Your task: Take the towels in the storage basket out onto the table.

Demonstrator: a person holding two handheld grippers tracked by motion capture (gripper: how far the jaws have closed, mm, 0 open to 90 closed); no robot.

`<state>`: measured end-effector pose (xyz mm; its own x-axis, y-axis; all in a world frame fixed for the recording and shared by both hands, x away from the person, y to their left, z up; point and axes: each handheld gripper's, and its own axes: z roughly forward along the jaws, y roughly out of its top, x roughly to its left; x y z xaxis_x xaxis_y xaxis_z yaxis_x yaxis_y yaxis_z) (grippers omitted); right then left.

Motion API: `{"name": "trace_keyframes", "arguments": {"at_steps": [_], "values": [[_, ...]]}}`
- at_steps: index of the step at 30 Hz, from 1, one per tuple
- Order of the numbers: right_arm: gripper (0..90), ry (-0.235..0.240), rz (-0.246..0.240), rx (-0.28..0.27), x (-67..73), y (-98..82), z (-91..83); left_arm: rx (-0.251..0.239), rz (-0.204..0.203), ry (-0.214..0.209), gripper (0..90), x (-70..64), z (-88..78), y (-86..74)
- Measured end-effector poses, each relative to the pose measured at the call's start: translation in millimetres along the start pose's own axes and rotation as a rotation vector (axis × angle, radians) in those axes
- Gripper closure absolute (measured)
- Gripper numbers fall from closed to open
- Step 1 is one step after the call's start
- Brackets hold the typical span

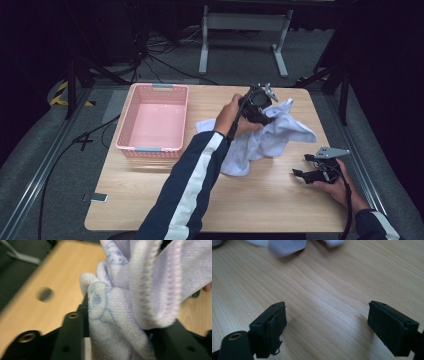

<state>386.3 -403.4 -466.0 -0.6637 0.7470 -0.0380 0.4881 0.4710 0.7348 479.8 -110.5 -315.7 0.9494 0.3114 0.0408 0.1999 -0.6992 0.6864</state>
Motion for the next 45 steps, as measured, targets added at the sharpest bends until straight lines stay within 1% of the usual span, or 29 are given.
{"name": "trace_keyframes", "arguments": {"at_steps": [1,2,3,4,6,8,10,12,13,15,17,19,21,22,24,26,28,29,30,31,33,34,35,37,38,39,40,43,45], "values": [[15.1,0.002,0.003,0.001,0.2,0.0,0.0,0.020,-0.009,-0.018,46.6,-1.3,11.0,-5.3],[15.1,0.001,0.003,0.003,0.2,0.0,-0.1,0.044,-0.019,-0.008,38.3,-3.8,22.6,-12.1],[15.1,0.000,0.002,0.003,0.2,-0.1,-0.1,0.058,-0.027,-0.011,29.6,-4.7,26.7,-16.5],[15.1,-0.001,-0.002,0.001,-0.1,0.0,0.1,0.056,-0.029,-0.018,25.1,-5.0,28.6,-22.3],[15.1,0.000,-0.001,0.000,-0.1,0.0,0.0,0.042,-0.029,-0.014,20.5,-5.5,26.8,-27.6],[15.2,0.001,0.004,0.003,0.3,0.0,-0.2,-0.012,-0.042,-0.035,20.5,-6.3,16.5,-41.6],[15.2,0.001,0.003,0.003,0.2,0.0,-0.3,-0.034,-0.041,-0.005,18.9,-8.5,3.2,-53.6],[15.3,0.002,0.003,0.004,0.1,0.0,-0.4,-0.106,-0.054,-0.031,17.1,-11.0,-14.4,-69.1],[15.5,0.002,0.004,0.005,0.0,0.0,-0.6,-0.122,-0.061,-0.030,18.6,-13.4,-19.1,-75.1],[18.6,0.001,0.011,0.015,-0.7,0.0,-2.6,-0.120,-0.037,-0.017,19.3,-21.7,-25.4,-92.7],[30.4,0.003,0.016,0.020,-1.9,0.4,-7.1,-0.075,-0.008,-0.001,22.0,-35.6,-22.0,-114.0],[33.3,0.011,0.017,-0.008,-2.0,1.6,-12.6,-0.009,0.046,0.025,23.9,-51.0,-13.0,-134.6],[37.8,-0.009,0.007,-0.036,-0.5,5.5,-19.2,0.050,0.055,0.030,27.2,-59.7,-0.1,-152.8],[38.2,-0.003,0.018,-0.059,1.2,9.1,-22.6,0.073,0.058,0.040,27.7,-60.7,6.6,-159.2],[39.2,0.016,0.026,-0.105,6.3,16.6,-28.1,0.090,0.040,0.024,29.0,-57.9,15.3,-165.9],[39.2,0.007,-0.025,-0.146,18.8,29.3,-34.1,0.096,0.024,0.020,33.9,-54.1,21.5,-170.6],[39.3,0.024,-0.041,-0.184,29.6,40.6,-37.3,0.096,0.012,0.009,37.4,-51.8,24.0,-172.5],[39.3,0.024,-0.041,-0.184,29.6,40.6,-37.3,0.073,-0.025,-0.018,37.4,-48.7,27.1,-175.9],[39.6,0.044,-0.046,-0.207,36.2,47.6,-36.7,0.051,-0.045,-0.025,41.3,-46.8,28.1,-177.8],[39.1,0.080,-0.041,-0.204,39.7,51.6,-33.4,0.046,-0.051,-0.021,42.8,-45.2,27.5,-178.5],[39.1,0.068,-0.081,-0.180,47.4,58.2,-24.2,0.036,-0.033,-0.021,56.4,-44.4,26.9,-178.8],[39.5,0.077,-0.086,-0.181,50.1,60.5,-21.2,0.034,-0.045,-0.024,60.3,-44.8,26.4,-179.3],[39.4,0.101,-0.076,-0.196,51.4,63.0,-18.6,0.025,-0.037,-0.027,67.1,-45.3,26.7,-179.6],[35.3,0.108,-0.067,-0.199,54.0,66.9,-13.0,0.026,-0.032,-0.027,74.2,-49.8,26.1,-180.2],[33.7,0.100,-0.081,-0.166,57.2,69.2,-6.1,0.017,-0.035,-0.029,77.9,-51.5,26.5,-180.5],[32.7,0.081,-0.105,-0.124,58.6,69.9,-0.6,0.025,-0.016,-0.035,79.0,-52.6,25.5,-180.5],[32.5,0.048,-0.136,-0.072,59.8,69.2,7.7,0.033,-0.013,-0.037,79.8,-55.4,24.3,-180.8],[45.7,0.023,-0.134,-0.029,54.6,62.0,21.1,0.050,0.012,-0.049,81.2,-62.3,17.6,-185.2],[61.8,0.015,-0.138,-0.019,49.2,60.7,23.1,0.060,0.022,-0.044,81.7,-64.9,10.6,-190.6]]}}
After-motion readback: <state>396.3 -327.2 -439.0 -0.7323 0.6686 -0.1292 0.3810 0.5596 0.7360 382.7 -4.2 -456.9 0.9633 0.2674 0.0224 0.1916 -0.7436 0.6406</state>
